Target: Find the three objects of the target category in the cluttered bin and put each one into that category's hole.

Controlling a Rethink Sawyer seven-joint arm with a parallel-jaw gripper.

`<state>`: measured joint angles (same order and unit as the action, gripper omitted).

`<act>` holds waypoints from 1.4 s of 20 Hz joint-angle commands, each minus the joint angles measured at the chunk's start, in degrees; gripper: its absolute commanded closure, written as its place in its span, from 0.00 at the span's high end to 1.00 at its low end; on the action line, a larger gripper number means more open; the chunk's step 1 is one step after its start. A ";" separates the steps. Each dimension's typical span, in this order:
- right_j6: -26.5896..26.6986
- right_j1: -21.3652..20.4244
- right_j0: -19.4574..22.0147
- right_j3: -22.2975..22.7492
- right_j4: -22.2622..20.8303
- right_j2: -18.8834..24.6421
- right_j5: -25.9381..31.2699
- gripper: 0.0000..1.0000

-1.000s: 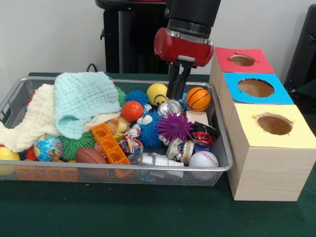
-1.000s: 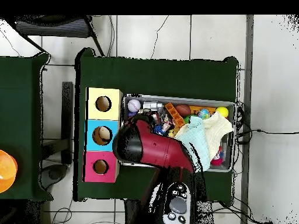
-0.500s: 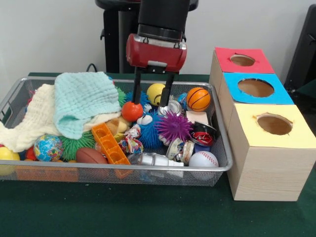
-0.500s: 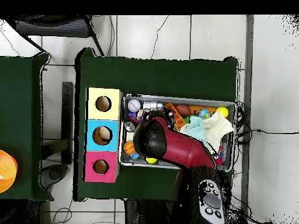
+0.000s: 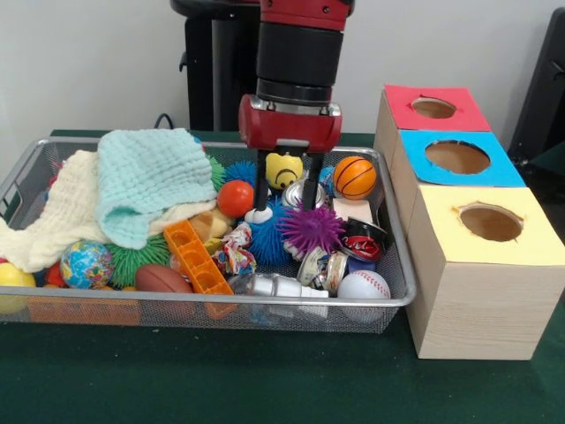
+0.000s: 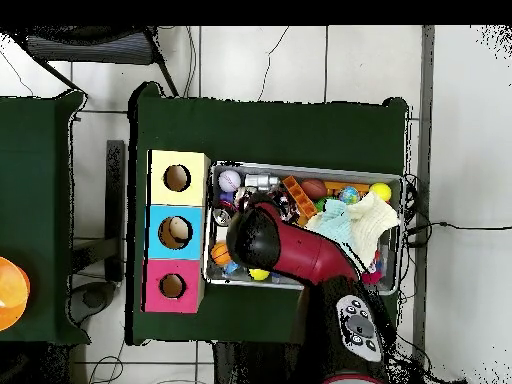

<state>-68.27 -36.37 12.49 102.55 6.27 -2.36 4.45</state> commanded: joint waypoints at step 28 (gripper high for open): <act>-9.52 1.88 -3.99 -5.16 -0.19 -3.86 -5.36 1.00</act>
<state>-73.47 -32.87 8.38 103.72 5.94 -2.69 -9.37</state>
